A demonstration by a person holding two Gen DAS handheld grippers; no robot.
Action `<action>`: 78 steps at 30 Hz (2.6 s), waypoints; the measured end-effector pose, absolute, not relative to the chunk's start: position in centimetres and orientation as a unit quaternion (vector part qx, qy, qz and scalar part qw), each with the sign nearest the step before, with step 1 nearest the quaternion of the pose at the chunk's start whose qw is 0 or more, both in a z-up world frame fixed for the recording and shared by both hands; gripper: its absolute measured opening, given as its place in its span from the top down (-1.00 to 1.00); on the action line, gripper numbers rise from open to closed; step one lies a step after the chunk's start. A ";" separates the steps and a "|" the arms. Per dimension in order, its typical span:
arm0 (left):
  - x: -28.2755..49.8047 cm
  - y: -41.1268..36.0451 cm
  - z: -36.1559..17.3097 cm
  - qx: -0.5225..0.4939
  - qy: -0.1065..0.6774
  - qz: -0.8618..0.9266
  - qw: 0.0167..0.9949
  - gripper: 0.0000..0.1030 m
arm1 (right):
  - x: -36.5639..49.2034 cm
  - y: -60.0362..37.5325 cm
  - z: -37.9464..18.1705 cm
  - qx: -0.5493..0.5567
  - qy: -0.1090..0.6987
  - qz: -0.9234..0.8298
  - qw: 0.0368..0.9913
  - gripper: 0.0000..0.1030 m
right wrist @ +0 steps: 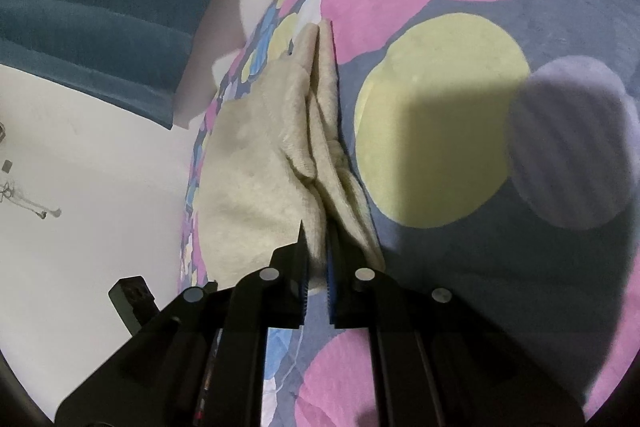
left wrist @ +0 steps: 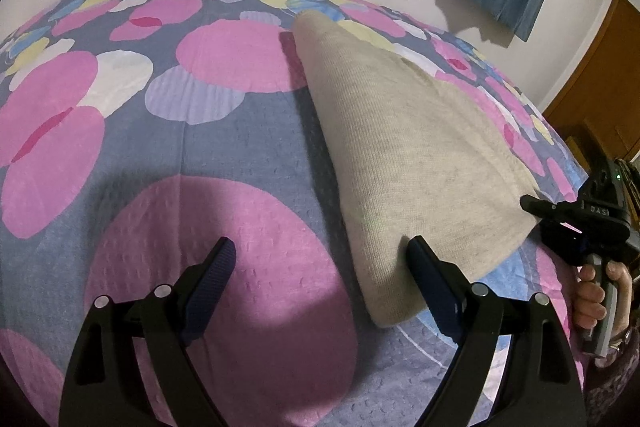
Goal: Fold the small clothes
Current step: 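Open the right gripper and pull it back from the sweater, then grasp the sweater bundle edge with the left gripper while the right gripper pinches it too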
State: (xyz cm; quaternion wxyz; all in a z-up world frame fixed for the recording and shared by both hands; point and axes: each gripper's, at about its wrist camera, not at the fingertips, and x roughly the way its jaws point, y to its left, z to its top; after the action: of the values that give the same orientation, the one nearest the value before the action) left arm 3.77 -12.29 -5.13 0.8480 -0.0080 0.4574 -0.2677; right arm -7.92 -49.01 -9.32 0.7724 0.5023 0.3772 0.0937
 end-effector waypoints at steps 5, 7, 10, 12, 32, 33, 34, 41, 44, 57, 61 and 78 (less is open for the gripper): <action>3.8 -12.2 -5.1 -0.009 0.457 -0.268 0.848 -0.68 | -8.6 -49.4 -9.3 0.507 0.375 0.085 0.771 0.89; 3.8 -12.2 -5.2 -0.009 0.457 -0.268 0.848 -0.68 | -8.7 -49.6 -9.2 0.509 0.375 0.084 0.770 0.88; 3.8 -12.2 -5.2 -0.008 0.458 -0.268 0.848 -0.68 | -9.5 -50.0 -9.0 0.515 0.372 0.079 0.769 0.78; 3.8 -12.2 -5.2 -0.008 0.458 -0.269 0.847 -0.70 | -10.1 -50.5 -8.6 0.524 0.365 0.075 0.766 0.64; 11.7 -12.8 -5.3 -0.148 0.495 -0.344 0.784 -0.74 | 0.1 -51.8 -7.7 0.464 0.396 0.111 0.784 -0.30; 12.4 -13.2 -5.4 -0.154 0.496 -0.350 0.779 -0.74 | 1.2 -51.6 -7.7 0.458 0.400 0.122 0.785 -0.30; 13.0 -13.5 -5.5 -0.159 0.496 -0.354 0.777 -0.73 | 2.1 -51.4 -7.8 0.454 0.403 0.132 0.784 -0.30; 16.2 -15.4 -6.4 -0.169 0.495 -0.381 0.763 -0.48 | 6.4 -50.2 -8.1 0.426 0.412 0.188 0.783 -0.29; 17.2 -16.0 -6.5 -0.166 0.493 -0.388 0.761 -0.37 | 7.4 -49.5 -8.0 0.407 0.417 0.201 0.787 -0.23; 16.6 -16.9 -5.2 -0.115 0.450 -0.372 0.803 0.40 | 6.8 -47.8 -6.0 0.373 0.388 0.185 0.823 0.74; 16.0 -15.9 -3.4 -0.117 0.437 -0.372 0.811 0.44 | 6.2 -46.7 -3.9 0.360 0.369 0.190 0.835 0.74; 22.5 -9.3 -5.3 -0.116 0.478 -0.300 0.817 0.43 | 14.9 -40.7 -6.7 0.416 0.416 0.200 0.783 0.74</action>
State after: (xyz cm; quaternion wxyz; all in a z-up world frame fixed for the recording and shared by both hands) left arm 22.54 -9.31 -5.35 0.8174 -0.1164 0.4778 -0.3000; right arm 14.89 -40.73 -6.68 0.7833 0.4163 0.4160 0.2001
